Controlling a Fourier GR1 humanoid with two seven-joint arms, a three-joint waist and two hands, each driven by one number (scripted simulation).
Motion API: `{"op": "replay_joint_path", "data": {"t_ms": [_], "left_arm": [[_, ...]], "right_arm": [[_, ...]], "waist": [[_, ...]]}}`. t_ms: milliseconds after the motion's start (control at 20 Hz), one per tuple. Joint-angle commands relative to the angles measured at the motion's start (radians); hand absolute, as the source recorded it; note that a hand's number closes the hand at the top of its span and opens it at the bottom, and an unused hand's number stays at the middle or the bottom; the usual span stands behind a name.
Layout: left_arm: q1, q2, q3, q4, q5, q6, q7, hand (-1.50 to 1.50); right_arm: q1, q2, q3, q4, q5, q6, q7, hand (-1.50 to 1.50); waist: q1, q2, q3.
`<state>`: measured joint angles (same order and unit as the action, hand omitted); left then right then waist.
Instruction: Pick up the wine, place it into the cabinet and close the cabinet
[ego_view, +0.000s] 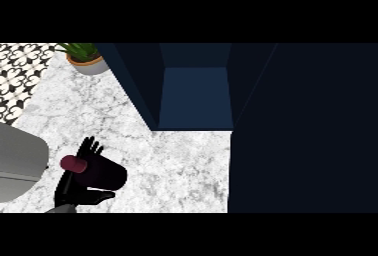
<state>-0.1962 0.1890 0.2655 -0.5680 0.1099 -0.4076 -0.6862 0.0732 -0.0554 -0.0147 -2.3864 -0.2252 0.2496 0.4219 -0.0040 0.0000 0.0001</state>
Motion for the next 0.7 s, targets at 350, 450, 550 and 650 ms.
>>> {"op": "replay_joint_path", "data": {"t_ms": [350,450,550,650], "left_arm": [[-0.002,-0.01,-0.046,0.107,-0.025,-0.039,-0.084,1.5],[-0.012,-0.031,-0.061,0.066,-0.028,0.008,-0.06,1.5],[-0.068,-0.02,-0.052,0.146,-0.034,-0.01,-0.099,1.5],[-0.034,0.008,-0.061,0.157,-0.045,-0.036,-0.123,1.5]], "right_arm": [[0.037,0.023,0.025,-0.003,0.032,0.015,-0.03,-1.5],[-0.012,-0.008,-0.043,-0.025,-0.043,-0.007,0.023,-1.5],[-0.023,0.008,0.03,-0.037,0.017,-0.013,0.036,-1.5],[0.003,0.002,0.003,0.013,0.017,0.018,-0.018,-1.5]], "waist": [[-0.002,0.001,-0.001],[-0.001,0.0,-0.001],[-0.003,0.001,-0.001],[-0.002,0.001,-0.001]]}}
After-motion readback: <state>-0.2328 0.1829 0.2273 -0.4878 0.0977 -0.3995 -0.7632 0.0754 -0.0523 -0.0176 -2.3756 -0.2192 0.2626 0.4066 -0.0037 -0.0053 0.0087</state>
